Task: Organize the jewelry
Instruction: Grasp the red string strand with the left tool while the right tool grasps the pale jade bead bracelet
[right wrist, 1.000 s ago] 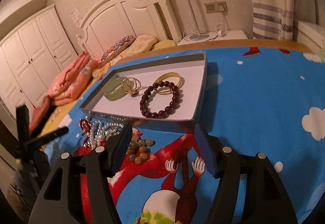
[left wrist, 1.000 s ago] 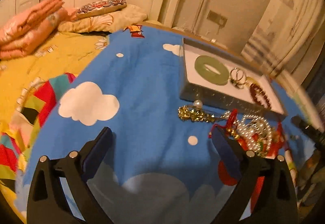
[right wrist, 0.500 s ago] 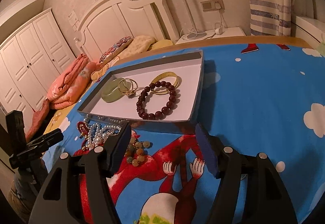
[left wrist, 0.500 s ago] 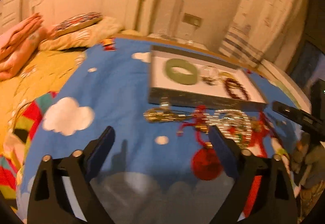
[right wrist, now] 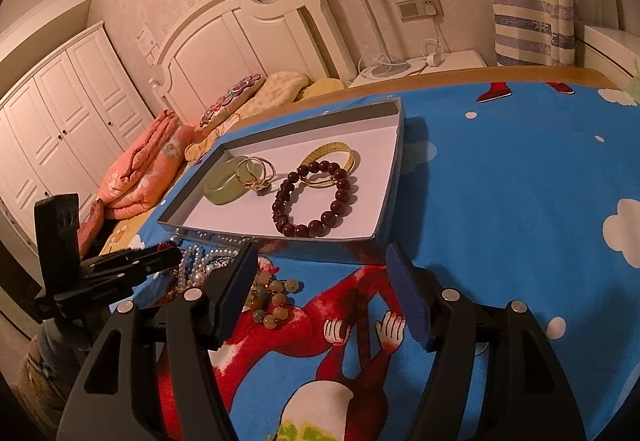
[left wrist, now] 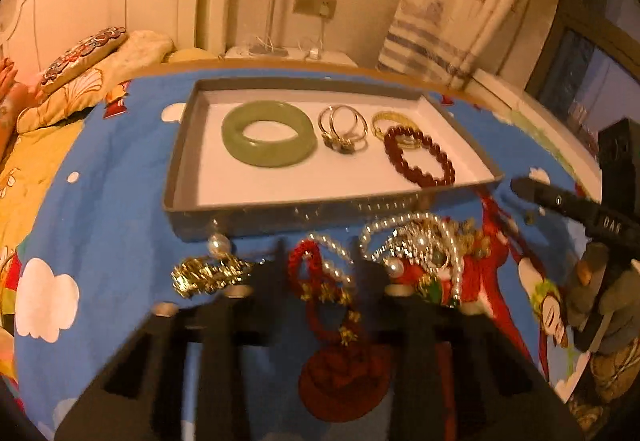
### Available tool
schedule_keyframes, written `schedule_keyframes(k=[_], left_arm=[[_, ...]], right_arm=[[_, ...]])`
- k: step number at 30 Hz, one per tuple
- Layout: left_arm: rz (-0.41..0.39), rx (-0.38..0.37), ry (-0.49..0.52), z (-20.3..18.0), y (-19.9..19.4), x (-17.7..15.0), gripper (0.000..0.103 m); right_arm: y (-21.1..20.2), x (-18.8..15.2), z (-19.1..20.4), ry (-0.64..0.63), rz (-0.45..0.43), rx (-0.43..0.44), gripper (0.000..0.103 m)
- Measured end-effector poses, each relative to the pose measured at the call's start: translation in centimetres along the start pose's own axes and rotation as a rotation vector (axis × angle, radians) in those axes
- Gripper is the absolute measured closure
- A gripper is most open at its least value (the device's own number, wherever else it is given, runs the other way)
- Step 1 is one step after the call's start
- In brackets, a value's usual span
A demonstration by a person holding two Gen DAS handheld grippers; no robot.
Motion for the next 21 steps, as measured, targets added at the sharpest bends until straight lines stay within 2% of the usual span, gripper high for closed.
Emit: schedule_keyframes(k=[2, 7, 11, 14, 21], left_arm=[[-0.043, 0.021, 0.010, 0.0, -1.3, -0.2, 0.099], [-0.054, 0.043, -0.037, 1.2, -4.1, -2.4, 0.099], [-0.001, 0.099, -0.095, 4.2, -3.9, -5.0, 0.099], [0.023, 0.058, -0.191, 5.9, -3.7, -5.5, 0.099], [0.037, 0.034, -0.186, 5.9, -3.3, -5.7, 0.099]], right_arm=[[-0.1, 0.0, 0.1, -0.006, -0.001, 0.002, 0.038], [0.4, -0.5, 1.1, -0.052, 0.036, 0.015, 0.038], [1.5, -1.9, 3.0, -0.149, 0.135, 0.031, 0.038], [2.7, -3.4, 4.2, -0.232, 0.223, 0.016, 0.038], [3.8, -4.6, 4.1, -0.271, 0.287, -0.050, 0.038]])
Point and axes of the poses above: each gripper's, at about its wrist camera, not at the fingertips, and y roughly the way its jaws point, z to its left, x to its top, the point moved 10 cm from there along y, roughly the way its jaws point, and after that the axes turned 9 degrees about x, right-handed, at the moved point
